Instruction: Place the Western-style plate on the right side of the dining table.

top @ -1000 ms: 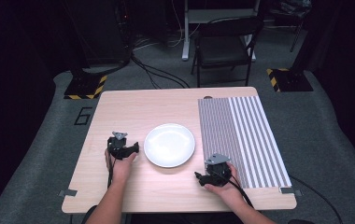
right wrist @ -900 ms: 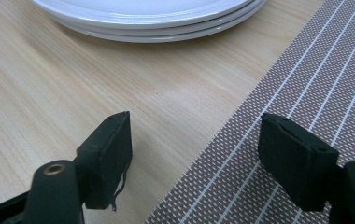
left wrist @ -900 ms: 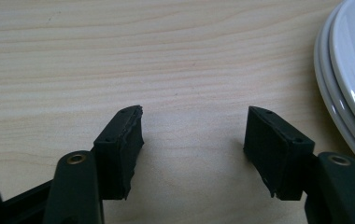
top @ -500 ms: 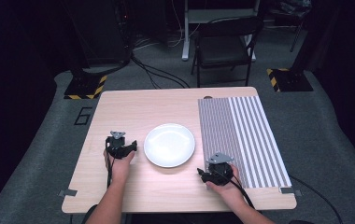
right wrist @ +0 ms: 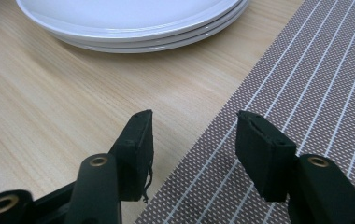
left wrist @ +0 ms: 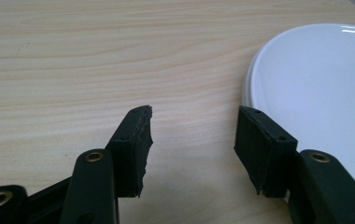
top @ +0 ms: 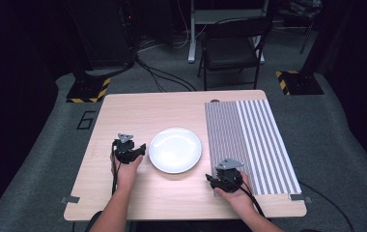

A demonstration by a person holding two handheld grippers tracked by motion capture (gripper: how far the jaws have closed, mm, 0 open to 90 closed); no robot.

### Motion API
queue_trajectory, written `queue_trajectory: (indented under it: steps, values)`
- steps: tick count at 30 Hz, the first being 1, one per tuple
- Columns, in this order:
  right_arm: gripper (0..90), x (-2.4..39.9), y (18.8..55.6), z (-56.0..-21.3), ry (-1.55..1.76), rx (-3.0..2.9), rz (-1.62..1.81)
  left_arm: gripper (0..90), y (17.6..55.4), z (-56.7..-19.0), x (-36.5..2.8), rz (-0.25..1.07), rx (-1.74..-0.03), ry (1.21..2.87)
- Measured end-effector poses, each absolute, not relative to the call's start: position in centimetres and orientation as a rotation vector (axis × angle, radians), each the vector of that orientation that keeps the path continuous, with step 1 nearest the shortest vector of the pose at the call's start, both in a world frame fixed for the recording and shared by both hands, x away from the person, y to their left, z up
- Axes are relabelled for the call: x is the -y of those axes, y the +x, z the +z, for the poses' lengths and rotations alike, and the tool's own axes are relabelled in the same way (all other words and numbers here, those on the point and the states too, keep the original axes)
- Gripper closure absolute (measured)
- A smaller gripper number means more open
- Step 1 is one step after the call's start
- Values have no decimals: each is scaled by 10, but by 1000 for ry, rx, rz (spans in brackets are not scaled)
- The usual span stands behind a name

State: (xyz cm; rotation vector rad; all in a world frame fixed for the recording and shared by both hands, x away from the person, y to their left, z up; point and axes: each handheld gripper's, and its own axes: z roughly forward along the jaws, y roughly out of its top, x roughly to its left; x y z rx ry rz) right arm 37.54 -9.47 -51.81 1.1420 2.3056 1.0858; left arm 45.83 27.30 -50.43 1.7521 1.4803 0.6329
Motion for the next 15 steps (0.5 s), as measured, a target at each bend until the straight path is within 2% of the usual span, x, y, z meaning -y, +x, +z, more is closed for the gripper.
queue_trajectory:
  steps: [5,15]
  values:
    - [485,98,377,-518,1153,-2310,1085,456,458,-502,-269,599,-1480,1750]
    - [529,109,382,-506,1184,-2267,1113,517,458,-500,-265,534,-1451,1734]
